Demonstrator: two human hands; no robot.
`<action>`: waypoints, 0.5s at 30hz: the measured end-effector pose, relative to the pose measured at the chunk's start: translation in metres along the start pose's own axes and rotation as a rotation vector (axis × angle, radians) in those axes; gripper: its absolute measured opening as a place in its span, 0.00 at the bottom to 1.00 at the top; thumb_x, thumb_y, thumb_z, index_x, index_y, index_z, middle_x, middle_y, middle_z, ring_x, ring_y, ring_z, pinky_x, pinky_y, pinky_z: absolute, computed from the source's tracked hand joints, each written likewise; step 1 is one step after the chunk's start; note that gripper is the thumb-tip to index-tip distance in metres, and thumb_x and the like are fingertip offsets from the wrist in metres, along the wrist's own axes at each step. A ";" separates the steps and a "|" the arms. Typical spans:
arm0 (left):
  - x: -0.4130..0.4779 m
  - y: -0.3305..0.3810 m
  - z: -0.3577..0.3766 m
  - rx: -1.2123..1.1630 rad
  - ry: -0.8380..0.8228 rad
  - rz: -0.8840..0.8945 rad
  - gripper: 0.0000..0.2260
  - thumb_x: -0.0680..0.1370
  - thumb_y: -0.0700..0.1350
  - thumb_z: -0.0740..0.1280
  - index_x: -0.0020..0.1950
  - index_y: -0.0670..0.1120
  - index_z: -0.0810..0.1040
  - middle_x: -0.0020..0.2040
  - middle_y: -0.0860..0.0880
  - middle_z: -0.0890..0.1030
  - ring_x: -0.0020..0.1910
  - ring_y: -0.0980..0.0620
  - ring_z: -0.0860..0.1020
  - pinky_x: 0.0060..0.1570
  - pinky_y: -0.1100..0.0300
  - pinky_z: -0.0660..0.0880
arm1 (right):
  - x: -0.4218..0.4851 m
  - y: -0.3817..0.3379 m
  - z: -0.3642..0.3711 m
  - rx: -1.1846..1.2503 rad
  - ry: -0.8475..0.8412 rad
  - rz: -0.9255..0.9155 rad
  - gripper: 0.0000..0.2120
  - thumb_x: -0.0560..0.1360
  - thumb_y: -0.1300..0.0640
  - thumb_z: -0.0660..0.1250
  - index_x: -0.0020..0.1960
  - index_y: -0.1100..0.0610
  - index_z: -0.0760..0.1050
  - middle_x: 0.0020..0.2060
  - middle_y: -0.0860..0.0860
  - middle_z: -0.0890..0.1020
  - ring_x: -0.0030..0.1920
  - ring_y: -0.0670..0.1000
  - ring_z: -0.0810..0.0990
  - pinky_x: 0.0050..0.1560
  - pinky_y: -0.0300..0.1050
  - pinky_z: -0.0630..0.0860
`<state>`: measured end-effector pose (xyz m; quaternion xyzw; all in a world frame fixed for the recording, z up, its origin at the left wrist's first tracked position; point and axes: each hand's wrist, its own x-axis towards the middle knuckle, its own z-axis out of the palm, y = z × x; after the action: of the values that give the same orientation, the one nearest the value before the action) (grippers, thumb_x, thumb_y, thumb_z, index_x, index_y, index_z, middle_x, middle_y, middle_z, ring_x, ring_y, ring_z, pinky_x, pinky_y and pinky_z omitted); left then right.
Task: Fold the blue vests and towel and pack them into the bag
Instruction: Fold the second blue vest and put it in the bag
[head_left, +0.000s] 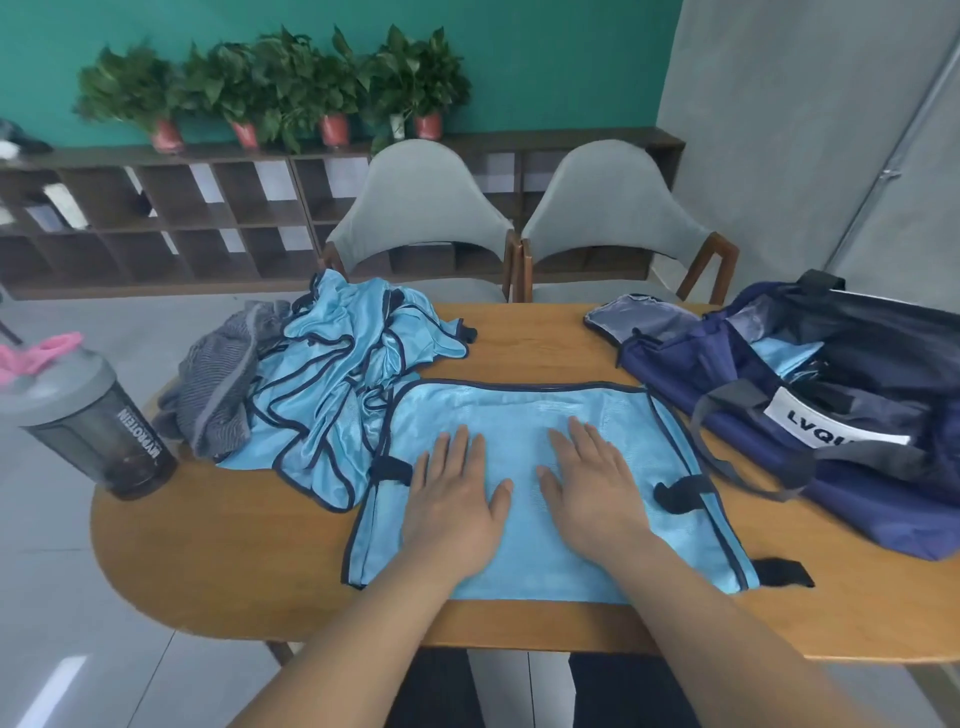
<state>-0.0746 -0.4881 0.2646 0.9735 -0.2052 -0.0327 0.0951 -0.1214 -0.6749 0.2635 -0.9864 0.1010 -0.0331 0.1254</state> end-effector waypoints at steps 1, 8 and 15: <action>-0.001 -0.009 -0.001 0.016 0.001 -0.012 0.34 0.84 0.67 0.43 0.87 0.51 0.44 0.86 0.52 0.40 0.84 0.51 0.37 0.83 0.46 0.40 | 0.000 0.009 0.000 -0.003 0.019 0.015 0.30 0.85 0.38 0.48 0.84 0.50 0.56 0.85 0.51 0.51 0.84 0.53 0.47 0.83 0.54 0.48; -0.001 -0.044 -0.014 0.062 -0.027 -0.041 0.37 0.82 0.70 0.40 0.87 0.52 0.43 0.86 0.50 0.39 0.84 0.50 0.37 0.83 0.48 0.39 | -0.004 0.069 -0.015 -0.053 0.046 0.186 0.31 0.84 0.38 0.45 0.83 0.49 0.57 0.83 0.55 0.56 0.83 0.57 0.52 0.81 0.57 0.55; -0.027 -0.025 -0.024 -0.098 0.191 0.200 0.20 0.88 0.49 0.56 0.79 0.46 0.71 0.77 0.48 0.73 0.75 0.46 0.71 0.74 0.52 0.65 | -0.027 0.003 -0.014 -0.076 0.150 -0.133 0.25 0.84 0.50 0.57 0.78 0.59 0.69 0.81 0.58 0.63 0.82 0.61 0.60 0.79 0.59 0.63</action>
<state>-0.0872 -0.4504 0.2838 0.9411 -0.2893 0.0595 0.1645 -0.1497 -0.6753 0.2747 -0.9897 0.0456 -0.1112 0.0774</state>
